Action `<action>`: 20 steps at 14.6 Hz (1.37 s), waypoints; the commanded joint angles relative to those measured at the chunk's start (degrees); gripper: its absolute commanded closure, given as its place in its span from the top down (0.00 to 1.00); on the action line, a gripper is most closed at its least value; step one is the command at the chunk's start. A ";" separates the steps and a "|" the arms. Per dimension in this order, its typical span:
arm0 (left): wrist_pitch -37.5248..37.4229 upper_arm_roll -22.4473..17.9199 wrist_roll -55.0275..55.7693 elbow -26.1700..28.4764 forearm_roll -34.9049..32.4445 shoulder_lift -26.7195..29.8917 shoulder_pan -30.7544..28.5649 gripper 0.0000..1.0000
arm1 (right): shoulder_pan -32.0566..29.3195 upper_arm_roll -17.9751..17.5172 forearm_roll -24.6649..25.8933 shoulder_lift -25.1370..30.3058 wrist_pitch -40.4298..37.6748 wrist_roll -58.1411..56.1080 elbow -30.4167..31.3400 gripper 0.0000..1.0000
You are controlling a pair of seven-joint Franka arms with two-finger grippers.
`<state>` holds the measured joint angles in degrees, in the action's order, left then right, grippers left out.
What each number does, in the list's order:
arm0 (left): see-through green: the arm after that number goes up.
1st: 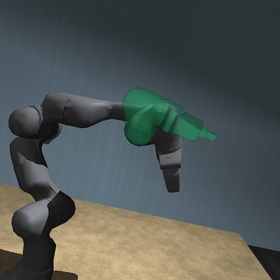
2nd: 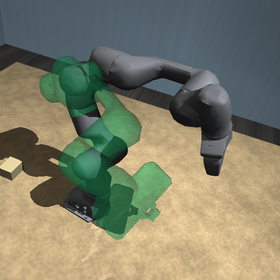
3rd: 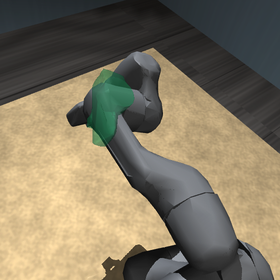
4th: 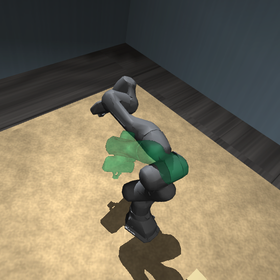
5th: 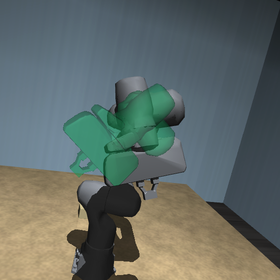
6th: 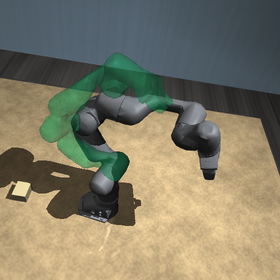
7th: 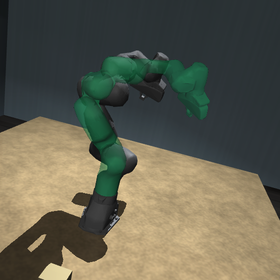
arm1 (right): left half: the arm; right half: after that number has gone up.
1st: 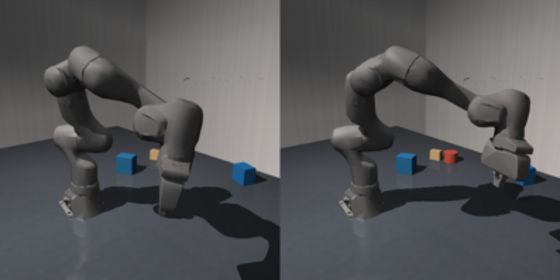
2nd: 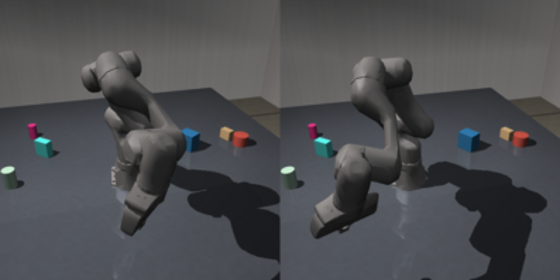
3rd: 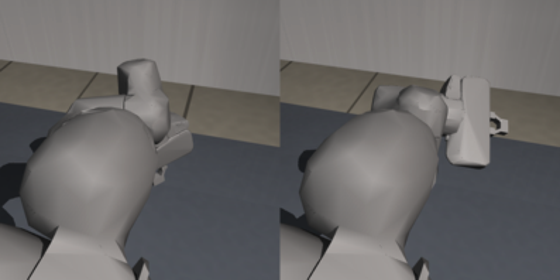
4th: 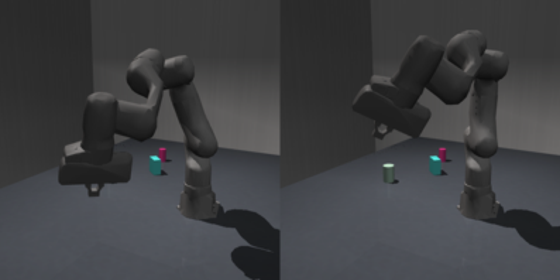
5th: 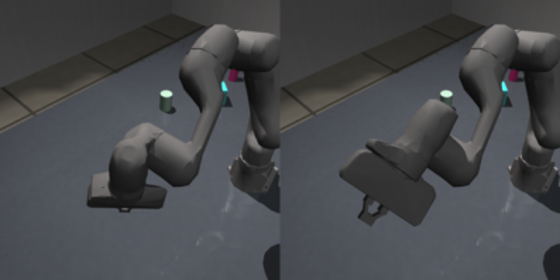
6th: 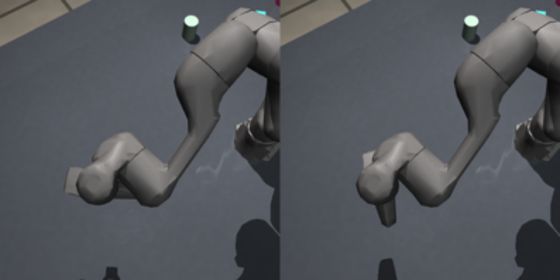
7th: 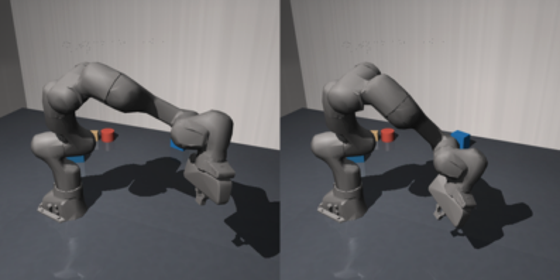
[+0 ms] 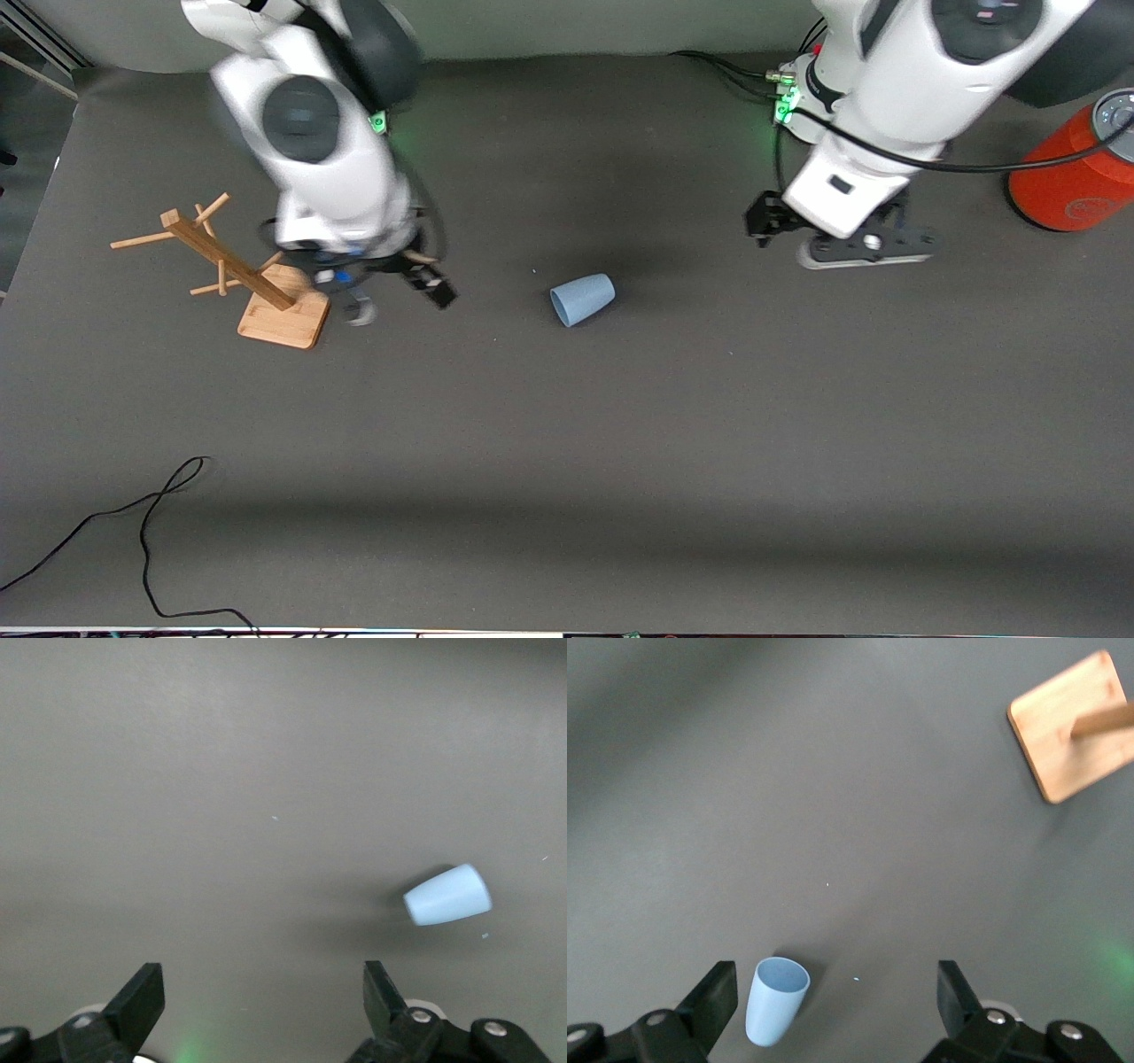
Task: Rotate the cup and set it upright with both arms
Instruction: 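Withdraw the right gripper while the left gripper reaches the lying cup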
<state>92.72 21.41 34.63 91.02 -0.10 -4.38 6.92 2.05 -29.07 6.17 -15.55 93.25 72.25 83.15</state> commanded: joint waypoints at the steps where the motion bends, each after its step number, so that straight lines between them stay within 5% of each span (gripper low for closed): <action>1: -1.31 -0.14 13.13 -8.64 -4.81 -7.63 8.43 1.00 | 1.46 13.65 -8.00 8.07 0.01 -19.28 2.97 1.00; 6: -4.30 -0.23 30.47 -23.93 -11.32 -21.26 21.18 1.00 | 0.77 24.92 -9.15 13.70 0.09 -45.14 8.15 1.00; 11: -4.39 -1.11 43.04 -38.35 -20.89 -37.08 32.70 1.00 | -2.58 28.28 -11.36 17.40 4.75 -60.73 16.08 1.00; 14: -0.98 -5.84 47.36 -38.64 -21.70 -41.66 37.54 1.00 | -2.49 28.19 -6.44 17.40 4.75 -63.72 16.08 1.00; 20: 0.09 -8.93 47.46 -38.02 -22.05 -50.54 40.89 1.00 | -1.79 27.84 -6.08 16.61 4.75 -63.02 16.25 1.00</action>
<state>93.58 13.60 81.21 55.95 -21.11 -52.06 46.20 -0.24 -1.49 -0.72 0.13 96.83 10.46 98.08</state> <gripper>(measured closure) 0.000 0.000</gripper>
